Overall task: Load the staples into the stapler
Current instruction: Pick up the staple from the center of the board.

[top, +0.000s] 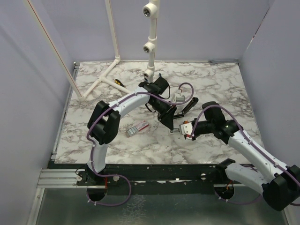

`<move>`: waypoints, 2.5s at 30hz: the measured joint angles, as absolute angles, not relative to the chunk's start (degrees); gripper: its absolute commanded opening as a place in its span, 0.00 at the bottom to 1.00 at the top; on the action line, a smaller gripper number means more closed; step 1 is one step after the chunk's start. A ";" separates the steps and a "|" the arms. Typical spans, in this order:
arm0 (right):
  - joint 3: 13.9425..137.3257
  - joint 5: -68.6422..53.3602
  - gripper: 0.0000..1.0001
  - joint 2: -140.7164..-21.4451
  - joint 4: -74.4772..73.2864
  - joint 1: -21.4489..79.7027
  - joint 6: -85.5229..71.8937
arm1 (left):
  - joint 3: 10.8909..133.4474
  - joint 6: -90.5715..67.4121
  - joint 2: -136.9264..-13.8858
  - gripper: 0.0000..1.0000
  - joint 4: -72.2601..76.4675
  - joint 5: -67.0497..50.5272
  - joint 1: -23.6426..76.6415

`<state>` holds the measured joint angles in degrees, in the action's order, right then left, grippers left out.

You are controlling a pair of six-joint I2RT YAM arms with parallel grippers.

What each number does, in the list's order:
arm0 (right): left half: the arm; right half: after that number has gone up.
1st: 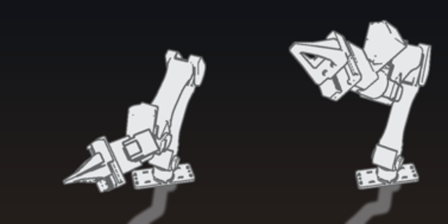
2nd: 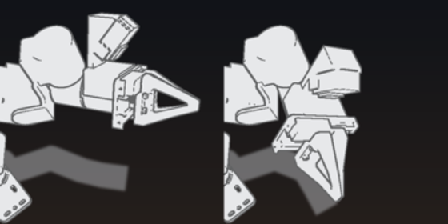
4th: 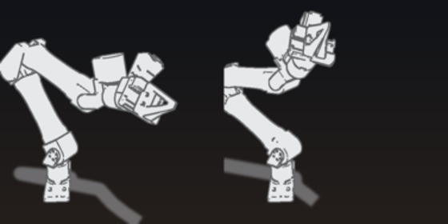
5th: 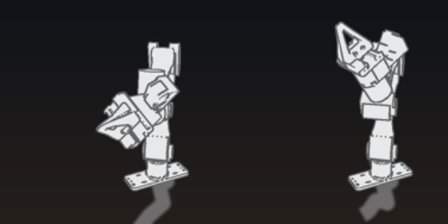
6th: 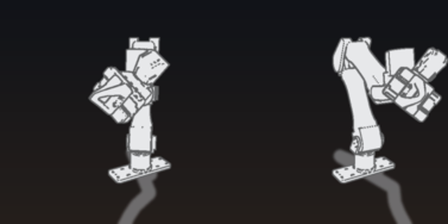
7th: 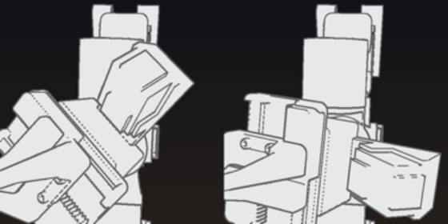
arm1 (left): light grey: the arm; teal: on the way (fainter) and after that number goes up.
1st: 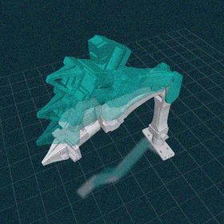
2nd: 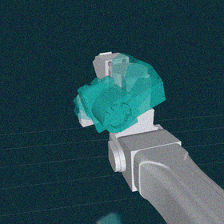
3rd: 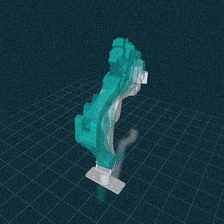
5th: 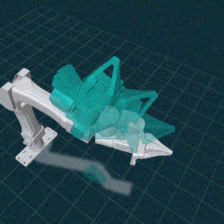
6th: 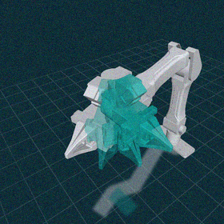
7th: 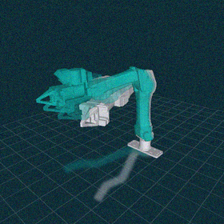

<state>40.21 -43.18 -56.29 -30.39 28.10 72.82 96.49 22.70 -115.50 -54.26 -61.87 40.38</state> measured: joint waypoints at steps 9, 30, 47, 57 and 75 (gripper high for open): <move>40.21 -43.38 0.08 -52.23 -34.26 28.03 63.61 | 88.40 27.66 -106.34 0.31 -50.37 -55.42 40.21; 55.92 -57.78 0.07 -73.08 -42.46 21.74 47.97 | 67.05 26.13 -78.04 0.70 -20.67 -27.92 40.14; 59.09 -59.09 0.07 -74.02 -45.67 21.71 43.51 | 62.17 20.91 -73.43 0.94 -17.02 -22.20 39.70; 59.64 -59.90 0.07 -75.46 -45.93 20.84 40.38 | 58.48 23.16 -70.94 0.99 -15.27 -22.22 39.92; 64.25 -69.54 0.05 -90.19 -45.78 14.48 27.64 | 62.15 48.16 -77.56 0.80 -19.55 -16.91 53.78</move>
<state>64.25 -69.54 -90.19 -45.78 14.48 27.64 62.15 48.16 -77.56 -19.55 -16.91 53.78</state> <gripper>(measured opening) 0.061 0.835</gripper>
